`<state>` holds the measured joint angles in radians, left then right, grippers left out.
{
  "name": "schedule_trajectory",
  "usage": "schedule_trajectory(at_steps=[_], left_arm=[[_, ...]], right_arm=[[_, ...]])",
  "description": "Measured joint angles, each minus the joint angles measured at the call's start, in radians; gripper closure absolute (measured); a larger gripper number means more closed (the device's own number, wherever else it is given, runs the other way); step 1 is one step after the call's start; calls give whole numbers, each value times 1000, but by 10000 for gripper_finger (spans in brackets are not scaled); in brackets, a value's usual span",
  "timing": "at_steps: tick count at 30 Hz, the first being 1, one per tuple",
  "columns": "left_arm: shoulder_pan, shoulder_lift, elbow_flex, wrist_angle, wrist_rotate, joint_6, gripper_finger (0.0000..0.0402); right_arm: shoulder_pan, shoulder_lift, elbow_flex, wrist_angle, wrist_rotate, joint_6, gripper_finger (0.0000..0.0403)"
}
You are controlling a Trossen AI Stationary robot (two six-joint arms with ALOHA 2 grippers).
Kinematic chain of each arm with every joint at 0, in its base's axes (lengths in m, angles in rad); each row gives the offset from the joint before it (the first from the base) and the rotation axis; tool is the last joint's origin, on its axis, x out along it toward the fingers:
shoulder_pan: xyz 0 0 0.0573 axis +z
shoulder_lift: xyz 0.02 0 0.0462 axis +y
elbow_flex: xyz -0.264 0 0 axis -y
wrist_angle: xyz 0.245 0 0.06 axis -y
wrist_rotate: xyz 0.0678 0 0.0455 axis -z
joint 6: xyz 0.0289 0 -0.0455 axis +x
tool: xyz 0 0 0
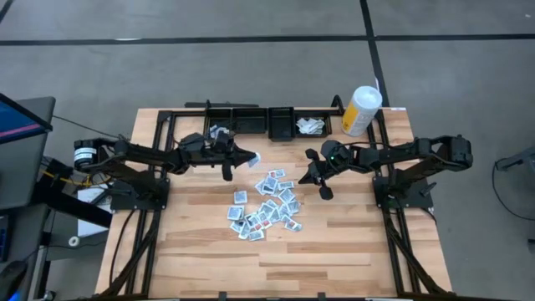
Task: Pick & Place First Aid Supplies
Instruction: Put the blue alcohol pad into the left black bin
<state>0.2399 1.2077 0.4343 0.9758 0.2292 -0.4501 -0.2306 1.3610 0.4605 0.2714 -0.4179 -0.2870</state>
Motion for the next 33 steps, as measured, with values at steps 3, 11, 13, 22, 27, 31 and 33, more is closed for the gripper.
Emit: schedule_trajectory(at_steps=[3, 11, 13, 22, 27, 31, 33], left_arm=[[3, -15, -30, 62, 0, -31, 393], [3, -61, -81, 169, 0, -116, 393], [3, -64, -101, 221, 0, -142, 391], [3, -63, -176, 408, 1, -254, 393], [3, -63, -194, 462, 5, -274, 388], [3, -63, -196, 470, 5, -273, 387], [4, -63, -196, 471, 5, -253, 387]], right_arm=[[0, 0, 0, 0, 0, 0, 403], [0, 0, 0, 0, 0, 0, 403], [0, 0, 0, 0, 0, 0, 403], [0, 0, 0, 11, 0, 2, 403], [0, 0, 0, 56, 0, 19, 403], [0, 0, 0, 96, 1, 19, 403], [0, 0, 0, 111, 1, 19, 403]])
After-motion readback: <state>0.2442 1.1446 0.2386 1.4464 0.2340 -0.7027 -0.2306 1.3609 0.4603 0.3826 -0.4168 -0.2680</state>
